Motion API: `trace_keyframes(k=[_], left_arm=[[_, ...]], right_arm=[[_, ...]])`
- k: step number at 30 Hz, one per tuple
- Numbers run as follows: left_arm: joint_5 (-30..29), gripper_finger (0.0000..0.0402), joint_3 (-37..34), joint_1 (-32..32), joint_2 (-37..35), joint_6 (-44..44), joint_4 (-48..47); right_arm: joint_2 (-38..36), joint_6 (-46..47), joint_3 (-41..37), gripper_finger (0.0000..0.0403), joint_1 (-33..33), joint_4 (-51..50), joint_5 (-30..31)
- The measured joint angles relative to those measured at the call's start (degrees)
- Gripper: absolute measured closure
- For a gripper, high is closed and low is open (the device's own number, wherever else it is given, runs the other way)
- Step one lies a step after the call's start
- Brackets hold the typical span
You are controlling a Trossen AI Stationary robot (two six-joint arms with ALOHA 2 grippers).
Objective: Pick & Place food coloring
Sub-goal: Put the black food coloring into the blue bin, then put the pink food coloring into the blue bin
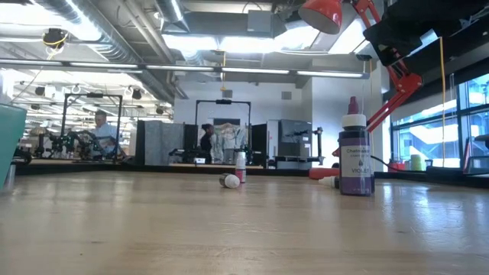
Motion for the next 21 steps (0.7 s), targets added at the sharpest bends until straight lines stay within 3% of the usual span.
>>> trace_keyframes(k=[9, 21], left_arm=[[-1.5, 0.0308, 0.0, 0.0, 0.0, 0.1, 0.0], [0.1, 0.0309, 0.0, 0.0, 0.0, 0.9, -0.2]], right_arm=[[0.0, 0.0, 0.0, 0.0246, 0.0, 0.0, 0.0], [0.0, 0.0, 0.0, 0.0246, 0.0, 0.0, 0.0]])
